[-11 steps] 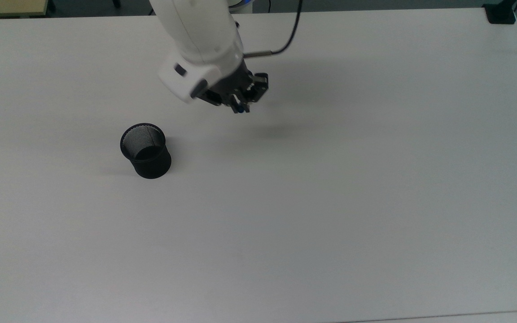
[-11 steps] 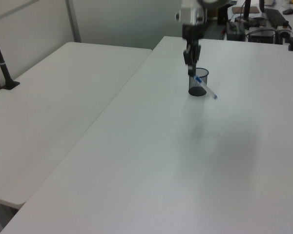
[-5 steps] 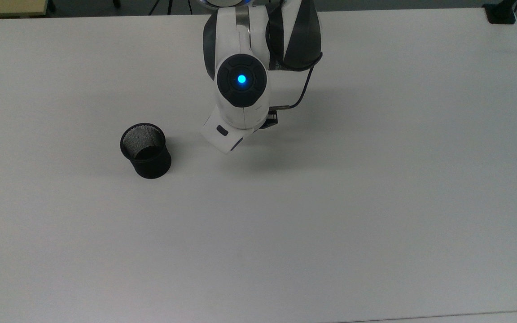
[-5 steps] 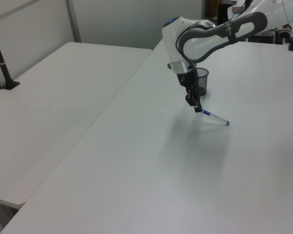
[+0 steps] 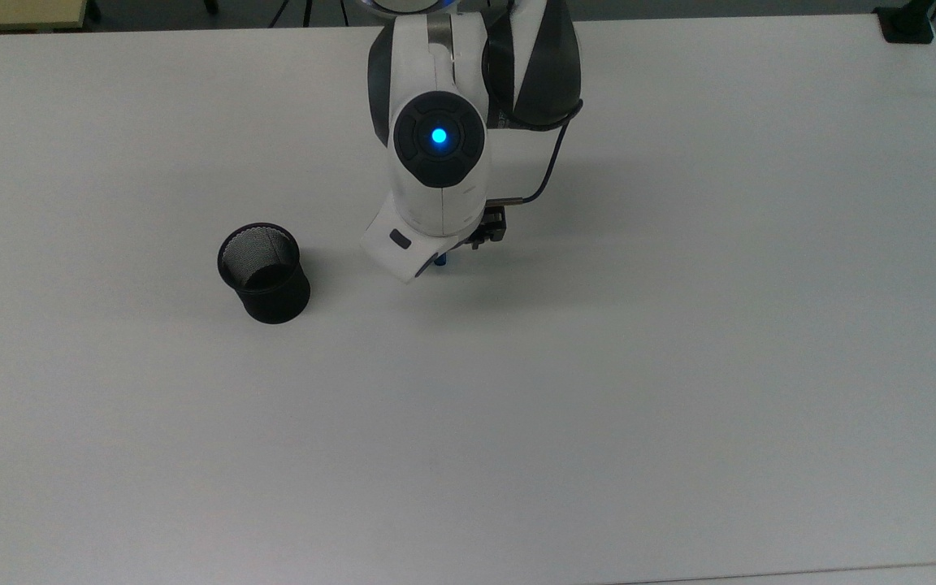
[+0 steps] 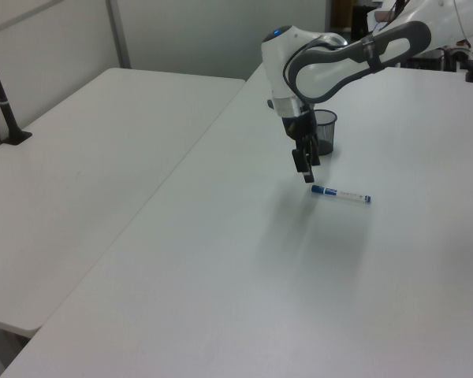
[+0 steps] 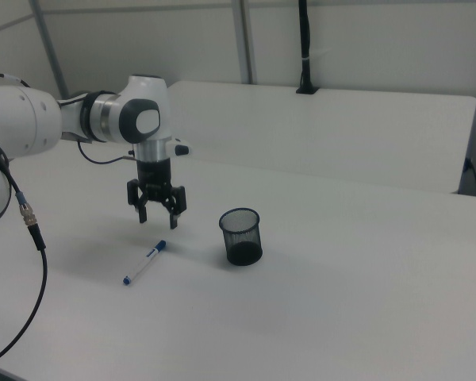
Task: Remove the marker
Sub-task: 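Carry the marker beside the cup and lower it onto the table, then open the gripper, release the marker, and raise the gripper away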
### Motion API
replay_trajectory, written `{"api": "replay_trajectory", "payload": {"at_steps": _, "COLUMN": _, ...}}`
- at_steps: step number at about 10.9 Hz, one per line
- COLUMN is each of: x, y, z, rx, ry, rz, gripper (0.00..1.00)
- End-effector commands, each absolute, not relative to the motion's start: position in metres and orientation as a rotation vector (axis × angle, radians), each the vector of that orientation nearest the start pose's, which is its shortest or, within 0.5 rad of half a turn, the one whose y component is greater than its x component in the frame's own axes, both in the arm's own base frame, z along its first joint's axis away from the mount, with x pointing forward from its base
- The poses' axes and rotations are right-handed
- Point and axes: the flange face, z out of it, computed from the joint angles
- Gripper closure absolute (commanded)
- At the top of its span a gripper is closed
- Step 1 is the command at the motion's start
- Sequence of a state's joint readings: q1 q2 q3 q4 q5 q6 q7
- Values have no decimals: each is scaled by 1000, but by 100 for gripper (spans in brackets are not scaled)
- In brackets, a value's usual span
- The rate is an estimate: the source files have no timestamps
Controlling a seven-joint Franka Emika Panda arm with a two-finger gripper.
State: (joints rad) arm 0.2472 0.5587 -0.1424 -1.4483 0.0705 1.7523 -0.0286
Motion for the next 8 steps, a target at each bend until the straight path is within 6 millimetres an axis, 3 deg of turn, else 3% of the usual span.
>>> {"api": "replay_trajectory", "payload": {"at_steps": 1, "x": 663, "y": 56, "z": 449, "rx": -3149, "ry": -92, "rz": 146, "gripper": 0}}
{"api": "replay_trajectory", "payload": {"at_steps": 2, "x": 653, "y": 34, "z": 492, "rx": -3134, "ry": -42, "rz": 58, "gripper": 0}}
{"api": "replay_trajectory", "payload": {"at_steps": 4, "x": 630, "y": 7, "z": 541, "rx": -3121, "ry": 48, "rz": 37, "gripper": 0}}
{"api": "replay_trajectory", "payload": {"at_steps": 5, "x": 620, "y": -4, "z": 557, "rx": -3117, "ry": 97, "rz": 33, "gripper": 0}}
{"api": "replay_trajectory", "payload": {"at_steps": 7, "x": 606, "y": -25, "z": 573, "rx": -3112, "ry": 150, "rz": 4, "gripper": 0}}
{"api": "replay_trajectory", "payload": {"at_steps": 8, "x": 606, "y": -25, "z": 573, "rx": -3118, "ry": 154, "rz": 6, "gripper": 0}}
